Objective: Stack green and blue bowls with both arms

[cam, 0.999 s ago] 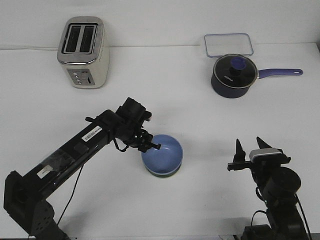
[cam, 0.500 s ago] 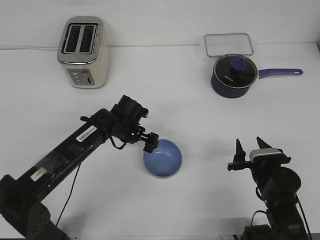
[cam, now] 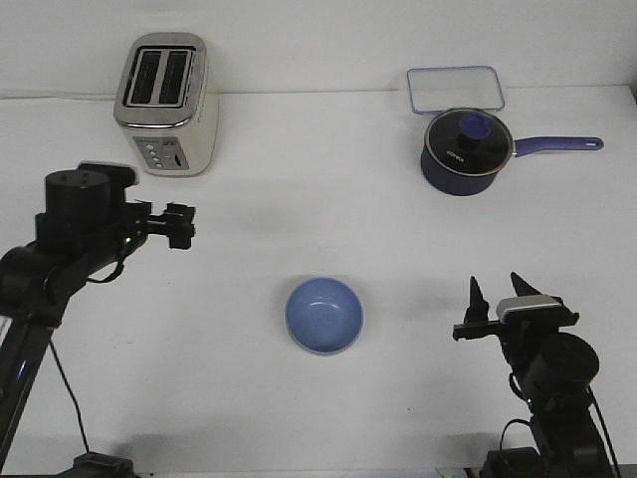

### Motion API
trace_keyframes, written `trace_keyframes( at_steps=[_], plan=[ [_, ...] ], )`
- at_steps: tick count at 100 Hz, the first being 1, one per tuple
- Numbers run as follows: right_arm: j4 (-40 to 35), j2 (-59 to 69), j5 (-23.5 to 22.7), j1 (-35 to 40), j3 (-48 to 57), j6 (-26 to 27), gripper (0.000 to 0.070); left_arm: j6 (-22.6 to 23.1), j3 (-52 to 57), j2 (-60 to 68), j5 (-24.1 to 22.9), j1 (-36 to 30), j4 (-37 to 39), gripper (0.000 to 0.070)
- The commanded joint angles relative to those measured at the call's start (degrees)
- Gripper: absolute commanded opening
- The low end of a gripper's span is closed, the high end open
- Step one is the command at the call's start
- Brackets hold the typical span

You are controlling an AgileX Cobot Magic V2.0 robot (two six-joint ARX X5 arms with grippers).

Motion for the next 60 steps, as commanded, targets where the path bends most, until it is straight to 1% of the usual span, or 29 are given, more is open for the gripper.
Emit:
trace_keyframes(
  at_steps=[1, 10, 29, 41, 47, 51, 54, 60],
  plan=[
    [0.6, 0.0, 0.0, 0.1, 0.6, 0.4, 0.0448, 0.5, -3.2, -3.6, -2.1, 0.4, 2.1, 0.0514],
    [0.6, 0.0, 0.0, 0.1, 0.6, 0.4, 0.0448, 0.5, -12.0, -10.6, -3.6, 1.3, 7.7, 0.0508],
    [0.6, 0.0, 0.0, 0.1, 0.6, 0.4, 0.0448, 0.2, -35.1, -27.8, -3.7, 1.6, 21.6, 0.0507],
    [0.6, 0.0, 0.0, 0.1, 0.6, 0.4, 0.0448, -1.2, -48.1, -38.4, -3.7, 1.6, 27.6, 0.0503],
    [0.6, 0.0, 0.0, 0.1, 0.6, 0.4, 0.0448, -2.0, -53.0, -43.0, -4.2, 1.6, 28.9, 0.0503],
    [0.6, 0.0, 0.0, 0.1, 0.6, 0.4, 0.0448, -4.6, -55.3, -45.4, -4.7, 1.6, 31.1, 0.0503],
    [0.6, 0.0, 0.0, 0.1, 0.6, 0.4, 0.0448, -5.6, -56.3, -47.4, -4.7, 1.6, 32.3, 0.0503],
    [0.6, 0.0, 0.0, 0.1, 0.6, 0.4, 0.0448, -5.7, -56.7, -49.9, -4.8, 1.6, 31.9, 0.0501]
  ],
)
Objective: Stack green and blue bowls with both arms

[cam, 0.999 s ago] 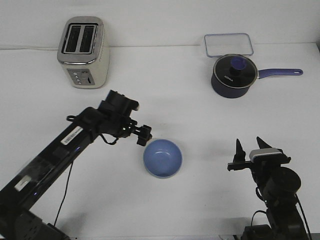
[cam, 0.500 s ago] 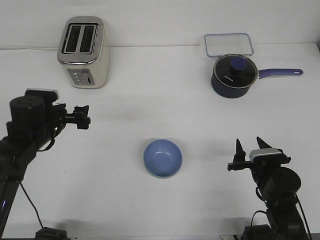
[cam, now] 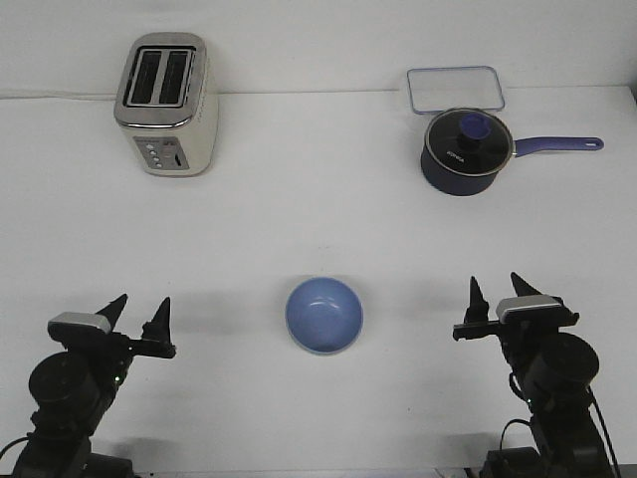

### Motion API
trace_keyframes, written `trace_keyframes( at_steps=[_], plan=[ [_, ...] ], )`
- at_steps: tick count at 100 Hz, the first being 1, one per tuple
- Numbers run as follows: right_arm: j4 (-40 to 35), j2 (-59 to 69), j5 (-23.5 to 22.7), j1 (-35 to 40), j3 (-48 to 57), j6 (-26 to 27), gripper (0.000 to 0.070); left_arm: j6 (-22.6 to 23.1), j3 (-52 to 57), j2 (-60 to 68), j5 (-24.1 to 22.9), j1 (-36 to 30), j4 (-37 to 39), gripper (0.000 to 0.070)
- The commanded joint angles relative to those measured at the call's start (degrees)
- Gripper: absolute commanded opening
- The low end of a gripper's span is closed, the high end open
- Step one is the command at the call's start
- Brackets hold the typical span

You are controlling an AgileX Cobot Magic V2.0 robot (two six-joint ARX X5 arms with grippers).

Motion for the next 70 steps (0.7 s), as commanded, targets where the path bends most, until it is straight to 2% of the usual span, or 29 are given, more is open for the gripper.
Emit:
trace_keyframes(
  at_steps=[1, 23, 28, 32, 37, 43, 44, 47, 48, 70],
  plan=[
    [0.6, 0.0, 0.0, 0.1, 0.6, 0.4, 0.0448, -2.3, 1.0, -2.0, -0.4, 0.0, 2.0, 0.0501],
    [0.6, 0.0, 0.0, 0.1, 0.6, 0.3, 0.0448, -0.5, 1.0, -5.6, -0.4, 0.0, -1.2, 0.05],
    [0.6, 0.0, 0.0, 0.1, 0.6, 0.4, 0.0443, -0.5, 1.0, -5.7, -0.4, 0.0, -1.6, 0.0481],
    [0.6, 0.0, 0.0, 0.1, 0.6, 0.4, 0.0418, -0.5, 1.0, -5.7, -0.4, 0.0, -1.9, 0.041],
    [0.6, 0.0, 0.0, 0.1, 0.6, 0.4, 0.0336, -0.5, 1.0, -5.7, -0.4, 0.0, -2.6, 0.0253],
    [0.6, 0.0, 0.0, 0.1, 0.6, 0.4, 0.014, -0.5, 1.0, -5.7, -0.4, 0.0, -3.3, 0.0013],
    [0.6, 0.0, 0.0, 0.1, 0.6, 0.4, 0.0107, -0.4, 1.0, -5.7, -0.4, 0.0, -3.3, 0.0],
    [0.6, 0.0, 0.0, 0.1, 0.6, 0.4, 0.0011, -0.4, 1.0, -5.7, -0.4, 0.0, -3.3, 0.0015],
    [0.6, 0.0, 0.0, 0.1, 0.6, 0.3, 0.0, -0.4, 1.0, -5.7, -0.4, 0.0, -3.2, 0.0013],
    [0.7, 0.0, 0.0, 0.1, 0.6, 0.2, 0.0, -0.3, 1.0, -5.7, -0.4, 0.0, -3.1, 0.0013]
  ],
)
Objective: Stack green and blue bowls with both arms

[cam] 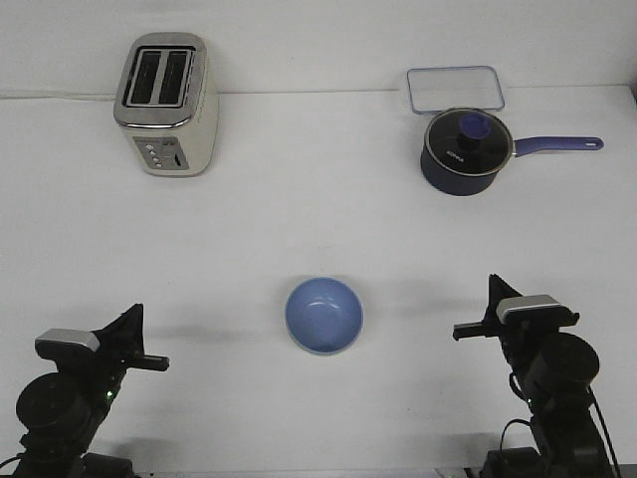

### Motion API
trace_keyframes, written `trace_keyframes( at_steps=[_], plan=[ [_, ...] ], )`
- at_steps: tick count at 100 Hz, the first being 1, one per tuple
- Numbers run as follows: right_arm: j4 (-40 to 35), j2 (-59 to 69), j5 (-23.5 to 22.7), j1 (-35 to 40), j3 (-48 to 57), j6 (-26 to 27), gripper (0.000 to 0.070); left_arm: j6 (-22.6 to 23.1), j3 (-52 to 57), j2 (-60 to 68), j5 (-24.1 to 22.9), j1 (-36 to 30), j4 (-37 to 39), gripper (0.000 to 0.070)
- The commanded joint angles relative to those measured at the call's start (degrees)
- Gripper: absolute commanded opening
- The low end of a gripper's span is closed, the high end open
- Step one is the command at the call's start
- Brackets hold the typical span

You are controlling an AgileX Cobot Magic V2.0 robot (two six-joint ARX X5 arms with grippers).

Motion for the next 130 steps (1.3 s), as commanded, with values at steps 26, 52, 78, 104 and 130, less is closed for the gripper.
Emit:
trace_keyframes(
  at_steps=[26, 52, 78, 104, 130],
  plan=[
    [1.2, 0.0, 0.0, 0.1, 0.6, 0.2, 0.0, 0.7, 0.5, 0.0, -0.3, 0.0, 1.0, 0.0013],
    [1.2, 0.0, 0.0, 0.1, 0.6, 0.2, 0.0, 0.7, 0.5, 0.0, -0.3, 0.0, 1.0, 0.0013],
    [1.3, 0.0, 0.0, 0.1, 0.6, 0.2, 0.0, 3.7, -0.1, -2.2, -2.5, 1.5, 3.8, 0.0013],
    [1.3, 0.0, 0.0, 0.1, 0.6, 0.2, 0.0, 6.4, -11.0, -12.0, -2.4, 3.8, 13.9, 0.0013],
    [1.3, 0.0, 0.0, 0.1, 0.6, 0.2, 0.0, 6.5, -22.8, -17.3, -2.4, 4.2, 20.7, 0.0013]
  ],
)
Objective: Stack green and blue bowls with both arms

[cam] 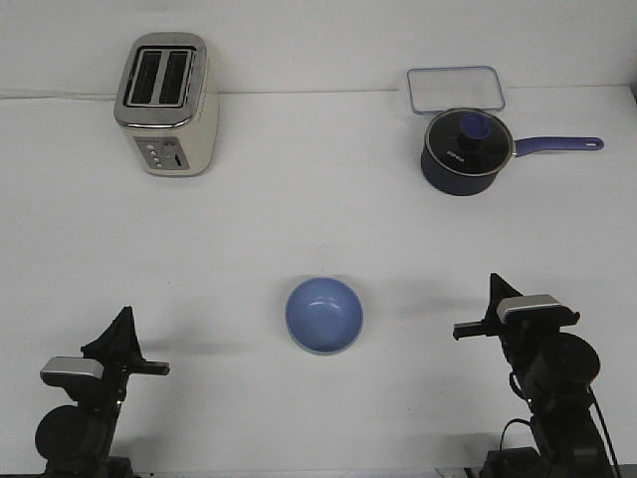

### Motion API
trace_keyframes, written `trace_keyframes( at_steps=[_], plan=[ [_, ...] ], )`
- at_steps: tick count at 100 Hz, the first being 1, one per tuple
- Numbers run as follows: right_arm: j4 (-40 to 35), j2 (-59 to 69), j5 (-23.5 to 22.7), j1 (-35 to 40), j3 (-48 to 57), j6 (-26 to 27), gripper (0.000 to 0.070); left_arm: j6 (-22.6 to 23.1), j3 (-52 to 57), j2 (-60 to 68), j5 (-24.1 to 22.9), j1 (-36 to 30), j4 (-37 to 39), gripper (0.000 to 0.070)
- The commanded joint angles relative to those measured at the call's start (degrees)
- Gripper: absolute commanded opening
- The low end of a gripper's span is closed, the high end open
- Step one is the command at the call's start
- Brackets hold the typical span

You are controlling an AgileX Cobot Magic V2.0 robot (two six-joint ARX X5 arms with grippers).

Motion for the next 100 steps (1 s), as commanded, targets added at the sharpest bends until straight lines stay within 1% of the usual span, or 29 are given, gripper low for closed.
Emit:
trace_keyframes(
  at_steps=[1, 16, 100],
  plan=[
    [0.8, 0.0, 0.0, 0.1, 0.6, 0.2, 0.0, 0.7, -1.9, -0.2, 0.1, 0.1, 1.8, 0.0013],
    [1.0, 0.0, 0.0, 0.1, 0.6, 0.2, 0.0, 0.5, -6.2, -0.2, 1.1, 0.1, 7.1, 0.0013],
    [0.9, 0.0, 0.0, 0.1, 0.6, 0.2, 0.0, 0.4, -6.3, -0.2, 1.2, 0.2, 7.2, 0.0013]
  ],
)
